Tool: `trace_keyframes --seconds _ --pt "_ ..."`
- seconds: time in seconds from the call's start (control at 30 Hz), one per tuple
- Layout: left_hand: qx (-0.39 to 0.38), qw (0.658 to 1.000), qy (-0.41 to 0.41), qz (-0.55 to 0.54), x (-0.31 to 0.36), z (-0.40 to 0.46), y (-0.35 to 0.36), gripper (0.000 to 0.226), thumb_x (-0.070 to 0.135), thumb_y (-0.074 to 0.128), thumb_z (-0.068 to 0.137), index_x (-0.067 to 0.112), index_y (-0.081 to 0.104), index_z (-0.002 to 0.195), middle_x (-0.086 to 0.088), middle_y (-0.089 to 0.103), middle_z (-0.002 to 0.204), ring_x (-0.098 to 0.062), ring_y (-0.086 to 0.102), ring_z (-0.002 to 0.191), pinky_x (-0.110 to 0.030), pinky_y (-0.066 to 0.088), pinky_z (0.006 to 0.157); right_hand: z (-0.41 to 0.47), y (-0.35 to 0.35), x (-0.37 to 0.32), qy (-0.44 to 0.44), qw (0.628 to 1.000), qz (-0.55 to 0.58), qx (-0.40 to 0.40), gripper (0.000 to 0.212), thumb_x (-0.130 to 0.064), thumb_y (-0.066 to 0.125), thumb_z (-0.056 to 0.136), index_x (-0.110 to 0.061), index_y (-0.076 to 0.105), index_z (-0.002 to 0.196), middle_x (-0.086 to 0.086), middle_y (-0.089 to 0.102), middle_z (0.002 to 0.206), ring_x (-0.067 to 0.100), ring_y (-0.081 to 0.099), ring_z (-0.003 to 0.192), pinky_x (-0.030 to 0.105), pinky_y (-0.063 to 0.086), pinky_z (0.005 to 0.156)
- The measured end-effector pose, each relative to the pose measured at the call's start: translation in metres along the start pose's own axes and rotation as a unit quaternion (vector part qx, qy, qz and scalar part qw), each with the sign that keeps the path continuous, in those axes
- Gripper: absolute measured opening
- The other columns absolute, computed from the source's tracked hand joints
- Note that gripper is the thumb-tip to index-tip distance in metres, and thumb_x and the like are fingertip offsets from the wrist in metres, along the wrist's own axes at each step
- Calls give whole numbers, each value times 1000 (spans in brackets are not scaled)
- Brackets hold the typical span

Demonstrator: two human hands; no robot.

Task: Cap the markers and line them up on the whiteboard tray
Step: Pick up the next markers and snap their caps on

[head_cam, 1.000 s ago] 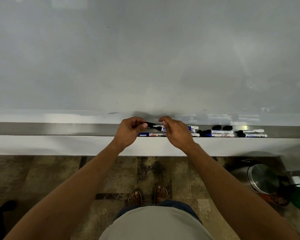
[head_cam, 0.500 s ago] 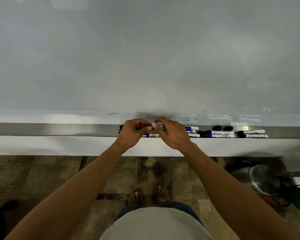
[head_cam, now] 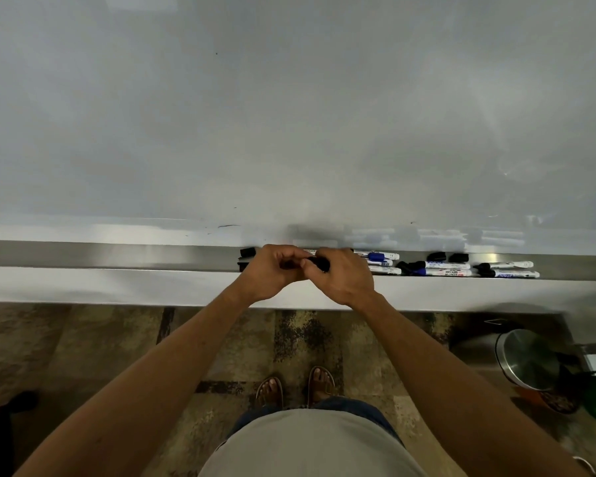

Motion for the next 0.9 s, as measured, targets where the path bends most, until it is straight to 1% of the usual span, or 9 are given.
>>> trace_keyframes --seconds 0.1,0.27,0.4,0.47,0.53,0.6,0.7,0.8,0.9 --pt "-1 999 20 29 -2 0 3 30 3 73 78 8 70 108 -4 73 99 -16 68 93 -27 53 86 -1 1 1 0 1000 3 21 43 -57 36 78 -20 59 78 -4 57 63 20 54 61 26 31 54" --pt "16 999 32 31 -2 -1 6 27 2 73 78 9 71 104 -5 73 95 -19 69 90 -29 54 85 -4 6 1 -19 999 3 45 50 -61 30 81 -18 55 86 2 64 64 23 58 58 28 38 55" --pt "57 996 2 70 -21 -2 -13 22 9 72 81 9 70 103 -2 73 97 -11 68 90 -27 53 86 -5 11 -1 -47 997 -43 31 54 -64 24 91 -14 45 93 2 63 64 27 56 58 38 40 70" --pt "123 984 -16 131 -31 -7 -31 18 9 72 81 12 70 98 3 70 91 -1 65 82 -23 52 80 -2 18 5 -46 998 -52 0 45 -53 27 97 -12 45 100 4 63 73 28 58 65 42 40 76" --pt "179 965 -41 188 -40 -13 -50 18 9 70 82 14 69 100 4 67 89 0 61 78 -18 50 73 -1 26 12 -51 997 -60 -21 32 -40 36 100 -11 46 108 7 62 89 28 58 79 44 39 80" --pt "198 946 -58 249 -51 -19 -66 21 13 70 83 11 69 104 -1 67 95 -11 61 84 -20 48 78 -2 31 14 -79 994 -68 -28 26 -31 46 98 -10 52 114 11 59 103 30 56 92 45 40 81" --pt "180 907 -40 379 -61 -22 -75 28 23 73 80 14 70 106 -7 67 105 -27 58 96 -35 49 84 2 35 13 -100 991 -81 -27 25 -19 60 91 -10 61 114 14 55 103 34 56 90 44 43 76" --pt "142 876 -25 461 -63 -22 -69 33 33 72 80 19 69 109 -6 64 108 -30 54 100 -41 45 84 7 40 10 -97 991 -82 -42 48 7 67 73 -8 62 118 18 55 99 37 55 86 41 42 70" --pt "120 856 -12 502 -61 -19 -62 35 37 70 81 20 67 111 -6 61 108 -31 52 102 -42 43 84 10 45 3 -110 990 -80 -46 59 16 68 63 -5 62 118 20 59 95 39 56 83 40 44 68"
Point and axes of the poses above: each hand's wrist, its own z-axis towards the middle knuckle, its own y-axis out of the palm, x = y × z, the point moved 7 cm from there along z, towards the middle knuckle
